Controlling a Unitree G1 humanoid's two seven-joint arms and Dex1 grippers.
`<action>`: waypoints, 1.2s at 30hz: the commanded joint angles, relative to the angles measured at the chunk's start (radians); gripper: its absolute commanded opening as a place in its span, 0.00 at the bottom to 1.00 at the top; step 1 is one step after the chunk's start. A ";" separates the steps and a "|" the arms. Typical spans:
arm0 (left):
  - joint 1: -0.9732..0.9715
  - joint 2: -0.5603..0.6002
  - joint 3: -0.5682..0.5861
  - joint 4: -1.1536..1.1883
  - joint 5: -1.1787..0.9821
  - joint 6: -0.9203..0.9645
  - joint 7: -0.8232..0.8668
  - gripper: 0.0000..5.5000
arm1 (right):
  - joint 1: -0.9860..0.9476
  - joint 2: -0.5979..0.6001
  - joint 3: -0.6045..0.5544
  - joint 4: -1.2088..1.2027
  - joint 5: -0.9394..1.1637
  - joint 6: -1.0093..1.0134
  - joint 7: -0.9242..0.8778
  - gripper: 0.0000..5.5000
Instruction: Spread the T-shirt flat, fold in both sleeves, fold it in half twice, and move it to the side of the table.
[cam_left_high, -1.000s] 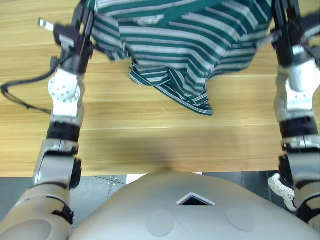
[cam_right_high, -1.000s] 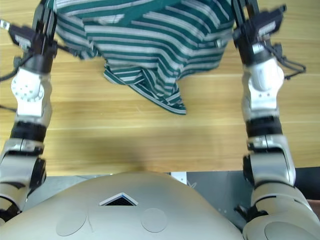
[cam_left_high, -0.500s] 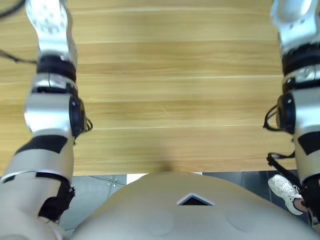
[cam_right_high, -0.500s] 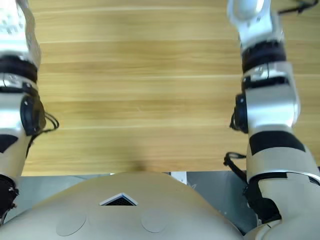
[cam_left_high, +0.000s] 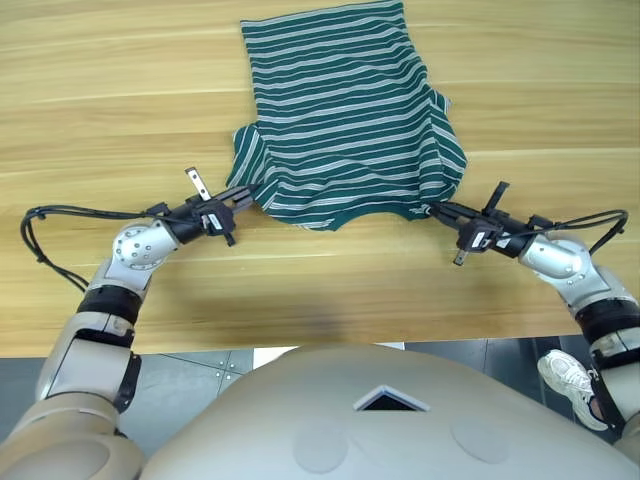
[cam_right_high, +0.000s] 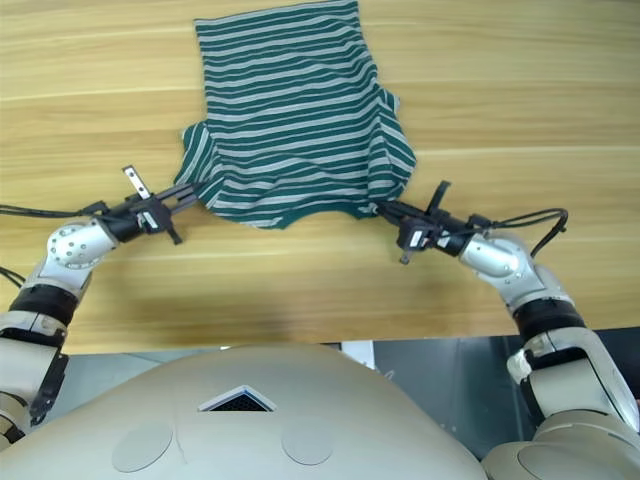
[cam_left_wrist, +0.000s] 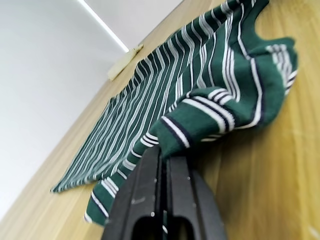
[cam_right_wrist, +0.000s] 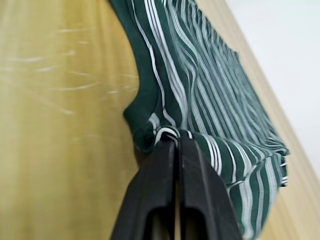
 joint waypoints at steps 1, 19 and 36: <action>0.116 0.068 0.051 0.048 0.015 0.106 -0.004 0.00 | 0.090 -0.047 -0.041 -0.079 -0.029 0.026 0.027 0.00; 0.323 0.088 0.066 -0.121 -0.005 0.166 -0.077 0.30 | 0.257 -0.015 -0.095 -0.360 0.230 0.078 0.217 0.23; 0.022 -0.187 -0.028 -0.479 0.453 0.463 0.247 0.30 | 0.255 0.108 -0.277 -0.179 0.057 0.116 0.093 0.23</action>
